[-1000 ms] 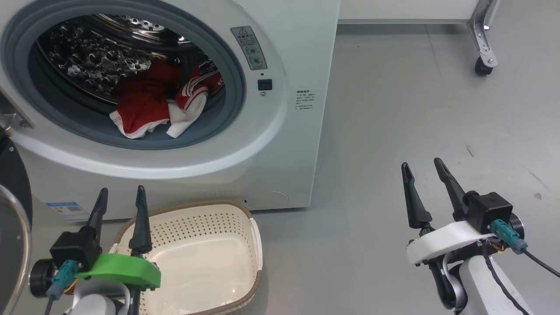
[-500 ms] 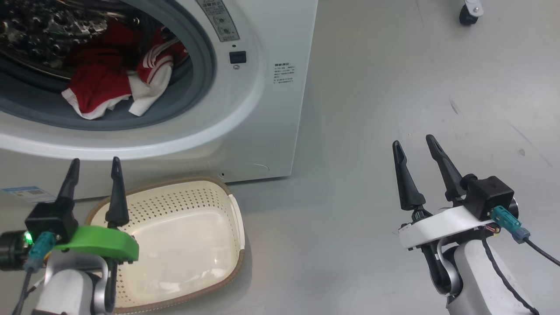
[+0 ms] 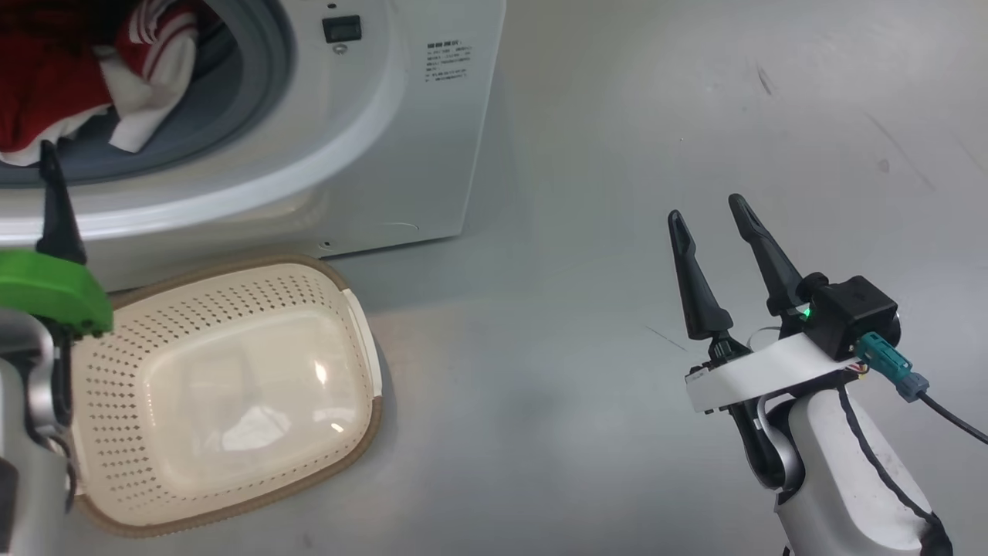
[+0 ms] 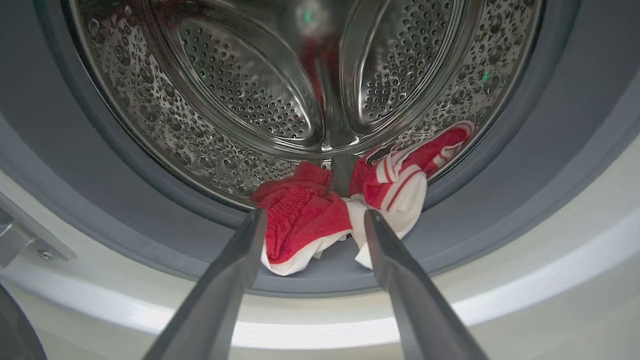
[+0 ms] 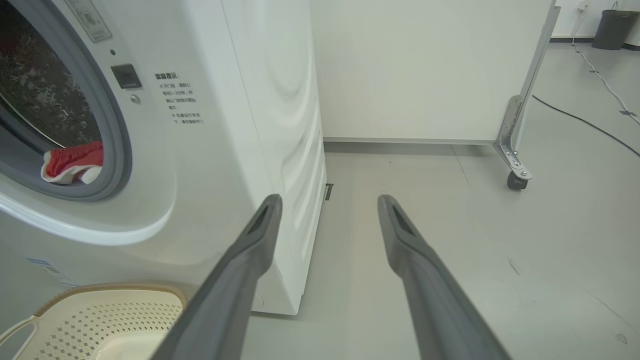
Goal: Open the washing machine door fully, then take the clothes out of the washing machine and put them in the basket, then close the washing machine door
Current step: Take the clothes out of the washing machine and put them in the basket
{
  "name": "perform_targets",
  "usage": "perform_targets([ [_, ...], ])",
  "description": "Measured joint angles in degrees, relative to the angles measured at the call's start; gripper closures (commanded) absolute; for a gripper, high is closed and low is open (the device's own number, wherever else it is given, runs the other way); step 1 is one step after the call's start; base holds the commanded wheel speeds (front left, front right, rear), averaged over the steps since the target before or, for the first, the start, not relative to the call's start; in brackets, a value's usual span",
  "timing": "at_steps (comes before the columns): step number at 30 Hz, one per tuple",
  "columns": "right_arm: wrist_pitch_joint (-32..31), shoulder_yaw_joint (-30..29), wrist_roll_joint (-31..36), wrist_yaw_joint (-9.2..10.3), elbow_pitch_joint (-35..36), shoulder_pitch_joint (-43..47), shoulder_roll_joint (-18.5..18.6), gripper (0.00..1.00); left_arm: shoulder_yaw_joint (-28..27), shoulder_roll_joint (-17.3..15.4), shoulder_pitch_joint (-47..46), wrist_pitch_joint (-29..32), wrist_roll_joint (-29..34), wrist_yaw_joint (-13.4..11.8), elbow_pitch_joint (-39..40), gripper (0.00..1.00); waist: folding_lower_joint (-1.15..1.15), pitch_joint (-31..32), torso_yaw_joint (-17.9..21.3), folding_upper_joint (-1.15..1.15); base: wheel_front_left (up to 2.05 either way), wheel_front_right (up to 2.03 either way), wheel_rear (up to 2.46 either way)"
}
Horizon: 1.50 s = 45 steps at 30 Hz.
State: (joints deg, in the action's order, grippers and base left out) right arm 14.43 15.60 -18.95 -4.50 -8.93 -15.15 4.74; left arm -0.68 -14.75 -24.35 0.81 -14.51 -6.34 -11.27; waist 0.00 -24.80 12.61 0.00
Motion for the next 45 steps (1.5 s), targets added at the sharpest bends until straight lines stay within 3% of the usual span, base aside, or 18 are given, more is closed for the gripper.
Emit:
perform_targets([
  [7,0.00,1.04,0.35,-0.15,-0.21,-1.48,-0.66,0.00,-1.83,-4.79,-6.94,5.68,3.09,-0.19,-3.31,0.00,0.00,-4.50,3.06,0.00,0.00,0.00,0.00],
  [17,0.00,1.56,0.33,-0.68,-0.78,-4.08,-1.18,0.00,0.04,-9.73,-16.77,13.24,9.21,-0.19,-8.67,0.00,0.00,-9.55,6.89,0.00,0.00,0.00,0.00],
  [32,0.00,2.38,-0.13,-0.93,-0.79,-5.61,-1.59,0.00,2.34,-13.67,-25.47,22.19,16.07,-0.43,-17.55,0.00,0.00,-12.33,9.05,0.00,0.00,0.00,0.00],
  [45,0.00,2.89,-0.11,-0.99,-0.78,-6.78,-1.88,0.00,5.02,-13.73,-29.82,27.70,18.49,-0.43,-22.32,0.00,0.00,-13.24,9.25,0.00,0.00,0.00,0.00],
])
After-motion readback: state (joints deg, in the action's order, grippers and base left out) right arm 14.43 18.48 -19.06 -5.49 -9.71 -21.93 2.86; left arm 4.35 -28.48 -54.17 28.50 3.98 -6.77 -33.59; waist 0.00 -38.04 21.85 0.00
